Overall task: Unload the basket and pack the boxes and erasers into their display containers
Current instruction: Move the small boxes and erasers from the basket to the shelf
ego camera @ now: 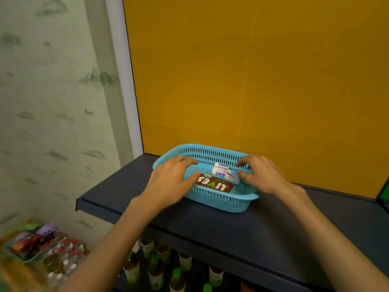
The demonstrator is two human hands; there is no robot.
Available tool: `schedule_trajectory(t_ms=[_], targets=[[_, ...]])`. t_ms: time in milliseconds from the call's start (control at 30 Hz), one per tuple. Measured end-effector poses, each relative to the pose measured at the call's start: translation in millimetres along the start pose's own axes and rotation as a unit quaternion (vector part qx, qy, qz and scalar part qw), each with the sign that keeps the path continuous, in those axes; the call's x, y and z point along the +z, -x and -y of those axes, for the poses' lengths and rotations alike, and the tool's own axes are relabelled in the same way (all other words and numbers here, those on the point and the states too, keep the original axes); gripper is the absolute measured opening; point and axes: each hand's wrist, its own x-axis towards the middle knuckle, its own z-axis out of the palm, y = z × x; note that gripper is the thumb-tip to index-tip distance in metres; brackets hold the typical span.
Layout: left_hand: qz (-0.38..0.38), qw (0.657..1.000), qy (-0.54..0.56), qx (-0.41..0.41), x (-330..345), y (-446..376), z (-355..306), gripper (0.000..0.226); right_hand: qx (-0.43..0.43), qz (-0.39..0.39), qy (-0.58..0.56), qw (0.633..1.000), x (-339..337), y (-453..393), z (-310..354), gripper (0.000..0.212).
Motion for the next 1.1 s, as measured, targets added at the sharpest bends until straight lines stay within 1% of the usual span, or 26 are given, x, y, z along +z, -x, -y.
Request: schedule_trajectory(t_ms=[100, 233, 300, 400, 467, 533, 633, 733, 833, 933, 1033, 1100], targets=[[0.021, 0.999, 0.003, 0.028, 11, -35, 11, 0.044, 0.008, 0.0, -0.008, 1.0, 13, -20, -3, 0.03], [0.071, 0.996, -0.008, 0.056, 39, -77, 25, 0.045, 0.015, 0.006, -0.011, 1.0, 25, -41, -4, 0.027], [0.098, 0.992, -0.012, 0.082, 47, -95, 28, 0.04, 0.019, 0.012, -0.003, 1.0, 29, -47, -3, 0.027], [0.161, 0.977, 0.003, 0.138, 56, -117, 25, 0.028, 0.02, 0.027, 0.007, 0.999, 34, -51, -2, 0.024], [0.203, 0.965, 0.001, 0.167, 64, -133, 22, 0.024, 0.022, 0.04, 0.018, 0.999, 37, -53, -3, 0.023], [0.231, 0.955, -0.009, 0.184, 73, -149, 19, 0.026, 0.026, 0.055, 0.03, 0.998, 39, -55, -5, 0.023], [0.27, 0.94, -0.043, 0.205, 84, -167, 15, 0.033, 0.042, 0.074, 0.031, 0.996, 39, -61, -7, 0.025], [0.282, 0.928, -0.078, 0.228, 95, -180, 14, 0.039, 0.056, 0.091, 0.043, 0.993, 38, -69, -6, 0.028], [0.263, 0.921, -0.123, 0.262, 106, -184, 18, 0.04, 0.067, 0.091, 0.049, 0.992, 40, -77, -2, 0.026], [0.258, 0.918, -0.122, 0.277, 113, -183, 24, 0.041, 0.079, 0.09, 0.038, 0.992, 46, -86, 3, 0.021], [0.258, 0.917, -0.12, 0.28, 115, -183, 29, 0.032, 0.087, 0.101, 0.026, 0.991, 57, -90, 5, 0.02], [0.252, 0.914, -0.139, 0.285, 115, -182, 33, 0.031, 0.091, 0.114, 0.019, 0.989, 64, -92, 4, 0.022]])
